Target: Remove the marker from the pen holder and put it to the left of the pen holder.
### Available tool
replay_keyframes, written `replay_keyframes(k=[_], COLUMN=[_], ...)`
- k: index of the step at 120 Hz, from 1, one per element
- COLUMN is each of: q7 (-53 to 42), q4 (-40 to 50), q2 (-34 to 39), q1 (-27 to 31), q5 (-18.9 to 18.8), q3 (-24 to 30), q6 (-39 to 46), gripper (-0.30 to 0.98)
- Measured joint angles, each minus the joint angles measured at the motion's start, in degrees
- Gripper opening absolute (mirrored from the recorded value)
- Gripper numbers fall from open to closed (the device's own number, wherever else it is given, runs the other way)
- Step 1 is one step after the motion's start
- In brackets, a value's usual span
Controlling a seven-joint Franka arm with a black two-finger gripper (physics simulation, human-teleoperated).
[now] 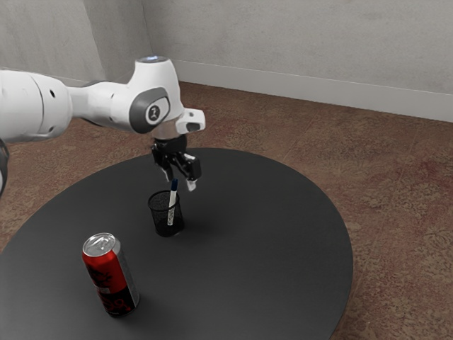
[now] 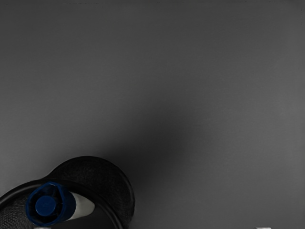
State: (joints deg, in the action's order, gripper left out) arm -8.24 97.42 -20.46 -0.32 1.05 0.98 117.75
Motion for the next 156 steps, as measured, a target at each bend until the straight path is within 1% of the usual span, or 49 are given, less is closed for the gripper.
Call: replay_keyframes(k=[16, 36, 54, 84, 97, 110, 116, 134, 142, 148, 156], q7=[-3.31, -6.63, -8.95, -11.74, -12.63, -13.36, -13.63, -14.34, -14.60, -14.78, -14.99], q4=[0.27, 0.32, -0.10, -0.31, -0.43, -0.36, -0.31, -0.36, -0.26, 0.31, 2.76], q2=[0.11, -0.10, -1.68, -2.64, -2.69, -2.69, -2.83, -3.30, -3.19, -1.99, 1.47], q1=[0.06, 1.89, 3.13, 3.04, 2.97, 3.08, 3.06, 3.10, 3.15, 3.20, 3.64], q5=[-0.08, -0.34, -0.46, -0.45, -0.44, -0.39, -0.37, -0.13, 0.00, 0.04, 0.06], q3=[0.32, 0.17, 0.16, 0.19, 0.19, 0.22, 0.22, 0.21, 0.19, 0.17, 0.17], q6=[1.62, 2.40, 2.96, 3.85, 4.08, 4.19, 4.23, 4.29, 4.28, 4.19, 4.07], gripper=[0.48, 0.43, 0.32, 0.19, 0.10, 0.04, 0.03, 0.05, 0.03, 0.02, 0.00])
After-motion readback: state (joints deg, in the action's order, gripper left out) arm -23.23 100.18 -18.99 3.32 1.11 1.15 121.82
